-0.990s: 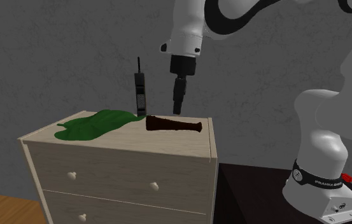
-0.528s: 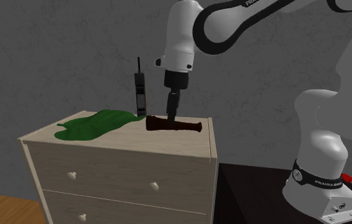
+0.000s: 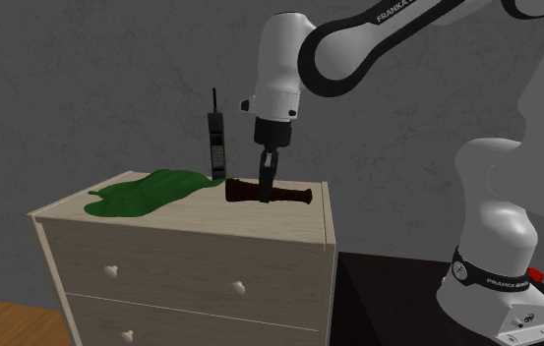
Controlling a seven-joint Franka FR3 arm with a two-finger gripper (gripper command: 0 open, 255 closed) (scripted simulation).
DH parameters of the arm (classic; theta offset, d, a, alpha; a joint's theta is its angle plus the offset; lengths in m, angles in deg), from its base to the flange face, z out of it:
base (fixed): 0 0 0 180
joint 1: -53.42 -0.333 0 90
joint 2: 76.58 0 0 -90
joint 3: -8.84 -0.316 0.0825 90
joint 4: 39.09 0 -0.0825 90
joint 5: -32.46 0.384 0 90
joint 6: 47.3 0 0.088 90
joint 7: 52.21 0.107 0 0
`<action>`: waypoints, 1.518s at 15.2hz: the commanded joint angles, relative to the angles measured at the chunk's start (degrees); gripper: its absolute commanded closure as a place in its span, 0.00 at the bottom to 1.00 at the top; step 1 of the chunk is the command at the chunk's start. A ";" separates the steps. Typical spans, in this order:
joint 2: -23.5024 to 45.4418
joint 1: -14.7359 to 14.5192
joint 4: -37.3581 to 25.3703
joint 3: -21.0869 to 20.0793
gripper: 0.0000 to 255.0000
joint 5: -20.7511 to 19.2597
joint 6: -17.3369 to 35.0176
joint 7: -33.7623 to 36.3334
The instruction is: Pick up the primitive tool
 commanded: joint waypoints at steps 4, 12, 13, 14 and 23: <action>0.03 0.00 0.02 0.01 1.00 0.00 0.02 -0.01; -1.80 0.05 -3.06 -0.10 1.00 -0.19 -4.88 0.23; -2.06 0.06 -3.60 -0.12 1.00 -0.22 -5.68 0.27; -2.31 0.06 -4.16 -0.14 1.00 -0.24 -6.49 0.30; -3.69 0.07 -8.47 -0.26 1.00 -0.36 -12.17 0.52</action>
